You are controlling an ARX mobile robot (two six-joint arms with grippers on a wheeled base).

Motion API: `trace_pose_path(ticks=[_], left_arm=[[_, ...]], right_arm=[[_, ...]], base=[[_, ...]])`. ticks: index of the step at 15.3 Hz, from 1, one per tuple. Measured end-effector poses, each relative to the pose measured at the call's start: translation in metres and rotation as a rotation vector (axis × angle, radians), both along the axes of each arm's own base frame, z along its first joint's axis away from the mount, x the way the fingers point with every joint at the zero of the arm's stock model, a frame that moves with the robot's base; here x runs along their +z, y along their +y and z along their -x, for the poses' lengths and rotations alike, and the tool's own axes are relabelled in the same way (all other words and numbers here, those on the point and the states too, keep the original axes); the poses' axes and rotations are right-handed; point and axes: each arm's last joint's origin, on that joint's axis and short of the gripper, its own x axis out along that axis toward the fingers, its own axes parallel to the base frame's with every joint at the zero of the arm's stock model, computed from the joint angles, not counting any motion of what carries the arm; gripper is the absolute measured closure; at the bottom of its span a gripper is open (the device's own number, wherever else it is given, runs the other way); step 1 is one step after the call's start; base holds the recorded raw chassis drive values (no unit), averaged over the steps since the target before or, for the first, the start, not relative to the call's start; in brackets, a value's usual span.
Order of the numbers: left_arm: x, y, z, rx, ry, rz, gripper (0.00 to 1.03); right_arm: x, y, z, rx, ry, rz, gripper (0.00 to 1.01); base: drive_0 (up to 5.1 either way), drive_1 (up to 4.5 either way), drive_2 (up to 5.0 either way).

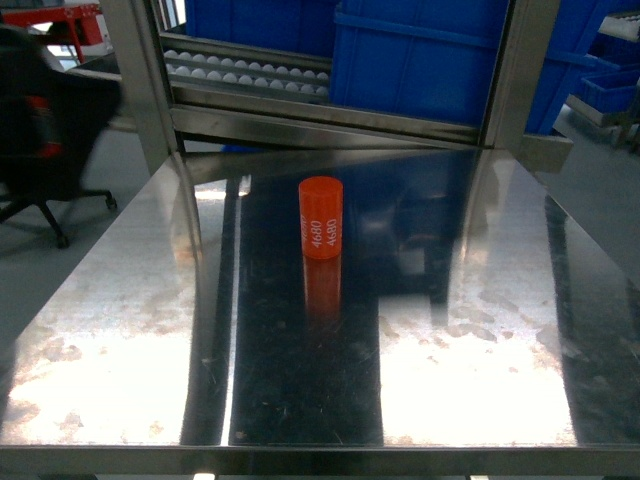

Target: Pick capacitor and pack into box

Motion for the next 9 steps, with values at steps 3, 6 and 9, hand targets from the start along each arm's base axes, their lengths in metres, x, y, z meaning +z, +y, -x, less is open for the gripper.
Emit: trace_pose_path(ticks=[3, 6, 9], left_arm=[[-0.031, -0.047, -0.074, -0.132, 0.112, -0.018, 0.05], [-0.066, -0.081, -0.127, -0.197, 0.171, -0.05, 0.05], [-0.092, -0.095, -0.153, -0.211, 0.213, -0.069, 0.05]], right_arm=[[0.0, 0.0, 0.0, 0.0, 0.0, 0.0, 0.03], [0.0, 0.0, 0.0, 0.0, 0.0, 0.0, 0.03], [0.0, 0.0, 0.0, 0.0, 0.0, 0.0, 0.03]], base=[[0.0, 0.0, 0.0], [0.0, 0.0, 0.0], [0.0, 0.0, 0.0]])
